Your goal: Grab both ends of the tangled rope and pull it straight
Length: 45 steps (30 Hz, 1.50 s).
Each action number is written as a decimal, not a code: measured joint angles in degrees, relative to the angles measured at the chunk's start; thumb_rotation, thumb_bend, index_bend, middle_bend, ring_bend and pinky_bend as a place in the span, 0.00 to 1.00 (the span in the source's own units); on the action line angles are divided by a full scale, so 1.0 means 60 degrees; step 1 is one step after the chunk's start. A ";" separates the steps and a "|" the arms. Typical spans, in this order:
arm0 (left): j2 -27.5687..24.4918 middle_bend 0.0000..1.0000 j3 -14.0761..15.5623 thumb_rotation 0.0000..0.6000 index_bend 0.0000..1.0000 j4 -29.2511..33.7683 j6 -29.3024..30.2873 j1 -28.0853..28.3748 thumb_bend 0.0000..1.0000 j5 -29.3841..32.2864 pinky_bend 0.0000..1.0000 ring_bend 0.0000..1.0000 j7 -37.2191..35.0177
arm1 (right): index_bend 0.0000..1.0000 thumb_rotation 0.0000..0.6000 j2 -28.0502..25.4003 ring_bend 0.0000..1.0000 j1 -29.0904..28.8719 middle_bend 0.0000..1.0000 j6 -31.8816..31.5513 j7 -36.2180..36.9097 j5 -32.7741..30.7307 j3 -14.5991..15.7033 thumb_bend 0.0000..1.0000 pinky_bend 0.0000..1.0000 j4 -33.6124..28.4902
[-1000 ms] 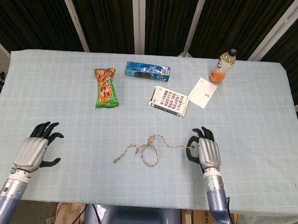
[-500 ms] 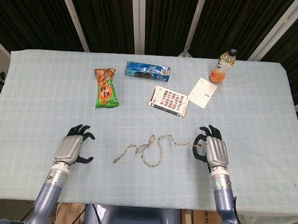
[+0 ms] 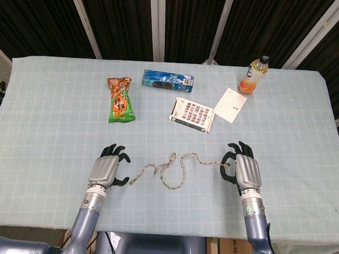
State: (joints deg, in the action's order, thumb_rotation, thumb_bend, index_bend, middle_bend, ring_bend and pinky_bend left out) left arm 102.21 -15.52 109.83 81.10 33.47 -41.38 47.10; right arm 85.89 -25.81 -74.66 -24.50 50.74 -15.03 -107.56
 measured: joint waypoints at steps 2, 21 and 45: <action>0.0198 0.13 -0.0055 1.00 0.43 -0.0185 0.0068 0.0122 0.36 0.0129 0.00 0.00 0.0100 | 0.62 1.00 -0.0009 0.00 -0.0005 0.22 -0.0003 0.0002 -0.0002 0.0006 0.47 0.00 -0.0002; 0.1399 0.13 -0.0126 1.00 0.47 -0.0918 0.0450 0.0743 0.37 0.0852 0.00 0.00 0.0614 | 0.62 1.00 -0.0219 0.00 -0.0004 0.22 0.0070 0.0287 -0.0051 0.0057 0.47 0.00 0.0064; 0.1460 0.16 0.0079 1.00 0.54 -0.1257 0.0472 0.0689 0.44 0.0976 0.00 0.00 0.0593 | 0.62 1.00 -0.0237 0.00 -0.0054 0.22 -0.0033 0.0284 -0.0077 0.0118 0.47 0.00 0.0041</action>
State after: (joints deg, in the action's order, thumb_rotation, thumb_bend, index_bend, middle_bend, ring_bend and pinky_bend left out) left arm 110.97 -15.05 102.29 83.93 37.61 -35.52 50.66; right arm 84.47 -26.13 -74.86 -22.80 50.28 -14.32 -107.31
